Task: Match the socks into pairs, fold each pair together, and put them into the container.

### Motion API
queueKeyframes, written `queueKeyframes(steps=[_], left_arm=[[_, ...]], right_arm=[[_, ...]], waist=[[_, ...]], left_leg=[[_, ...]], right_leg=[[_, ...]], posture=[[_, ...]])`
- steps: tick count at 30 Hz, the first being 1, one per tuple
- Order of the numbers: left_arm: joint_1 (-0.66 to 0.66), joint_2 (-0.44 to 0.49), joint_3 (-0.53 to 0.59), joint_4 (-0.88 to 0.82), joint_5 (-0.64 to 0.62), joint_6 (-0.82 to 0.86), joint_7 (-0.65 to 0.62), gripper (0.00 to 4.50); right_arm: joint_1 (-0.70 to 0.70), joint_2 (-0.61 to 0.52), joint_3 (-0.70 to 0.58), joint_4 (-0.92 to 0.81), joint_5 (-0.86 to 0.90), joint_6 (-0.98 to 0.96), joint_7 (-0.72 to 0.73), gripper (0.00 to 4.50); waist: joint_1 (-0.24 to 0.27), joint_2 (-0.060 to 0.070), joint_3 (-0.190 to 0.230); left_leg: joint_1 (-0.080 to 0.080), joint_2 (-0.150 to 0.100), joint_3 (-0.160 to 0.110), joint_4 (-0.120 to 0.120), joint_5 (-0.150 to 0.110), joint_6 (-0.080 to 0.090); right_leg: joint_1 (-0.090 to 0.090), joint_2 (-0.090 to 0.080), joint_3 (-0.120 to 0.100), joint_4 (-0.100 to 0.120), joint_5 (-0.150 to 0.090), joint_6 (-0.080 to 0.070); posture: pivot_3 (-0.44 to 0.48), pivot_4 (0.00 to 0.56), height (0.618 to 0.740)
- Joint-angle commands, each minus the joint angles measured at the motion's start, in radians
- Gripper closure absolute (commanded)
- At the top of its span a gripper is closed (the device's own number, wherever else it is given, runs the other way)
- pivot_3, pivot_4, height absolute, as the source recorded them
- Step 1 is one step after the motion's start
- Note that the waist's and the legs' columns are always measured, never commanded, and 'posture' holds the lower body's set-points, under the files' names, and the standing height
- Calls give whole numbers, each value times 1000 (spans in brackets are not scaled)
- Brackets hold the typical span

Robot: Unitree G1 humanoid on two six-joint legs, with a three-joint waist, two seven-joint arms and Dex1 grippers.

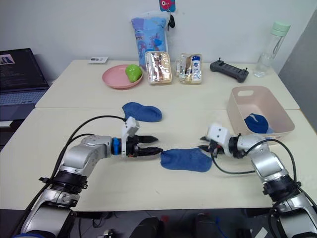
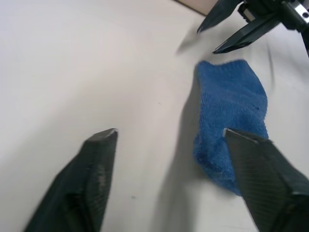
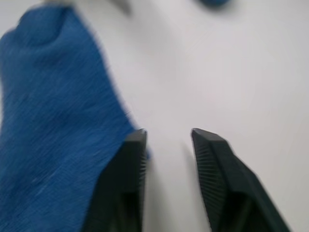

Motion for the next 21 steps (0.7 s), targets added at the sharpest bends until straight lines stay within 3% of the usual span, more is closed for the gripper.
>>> queueKeyframes(steps=[1, 5, 11, 14, 15, 21], left_arm=[[65, 16, 54, -96, -41, 15, 4, 0], [123, -8, 57, -211, -68, 64, 39, 0], [134, -67, 25, -216, -30, 65, 114, 0], [143, -83, 6, -207, -17, 55, 124, 628], [151, -79, -4, -211, -19, 58, 111, 926], [174, -57, -8, -224, -33, 76, 77, 2753]], right_arm=[[84, -37, -101, -145, 89, 105, 1, 1738], [217, -49, -148, -255, 153, 210, -14, 1738], [309, -30, -124, -301, 130, 241, -62, 1738], [330, -23, -114, -291, 128, 231, -63, 1704], [328, -15, -121, -291, 134, 234, -72, 1893], [320, 7, -137, -294, 161, 253, -80, 3726]], waist=[[0, 0, 0], [5, 0, 0], [1, 0, 0], [0, 0, 0], [0, 0, 0], [1, 0, 0]], left_leg=[[0, 0, 0, 0, 0, 0], [-2, 0, -1, 0, 0, 0], [0, -1, 0, 0, 0, 0], [1, 0, 0, 0, 0, 0], [1, 0, 0, 0, 0, 0], [0, 0, 0, 0, 0, 0]], right_leg=[[0, 0, 0, 0, 0, 0], [0, -1, 0, -1, 0, 0], [1, -2, 0, 0, 0, 0], [1, 0, 0, 1, 0, 0], [1, 0, 0, 1, 0, 0], [1, 0, 0, 0, 0, 0]], posture=[[0, 150, 740], [0, 150, 740], [0, 150, 740], [0, 150, 740], [0, 150, 740], [0, 150, 740]])
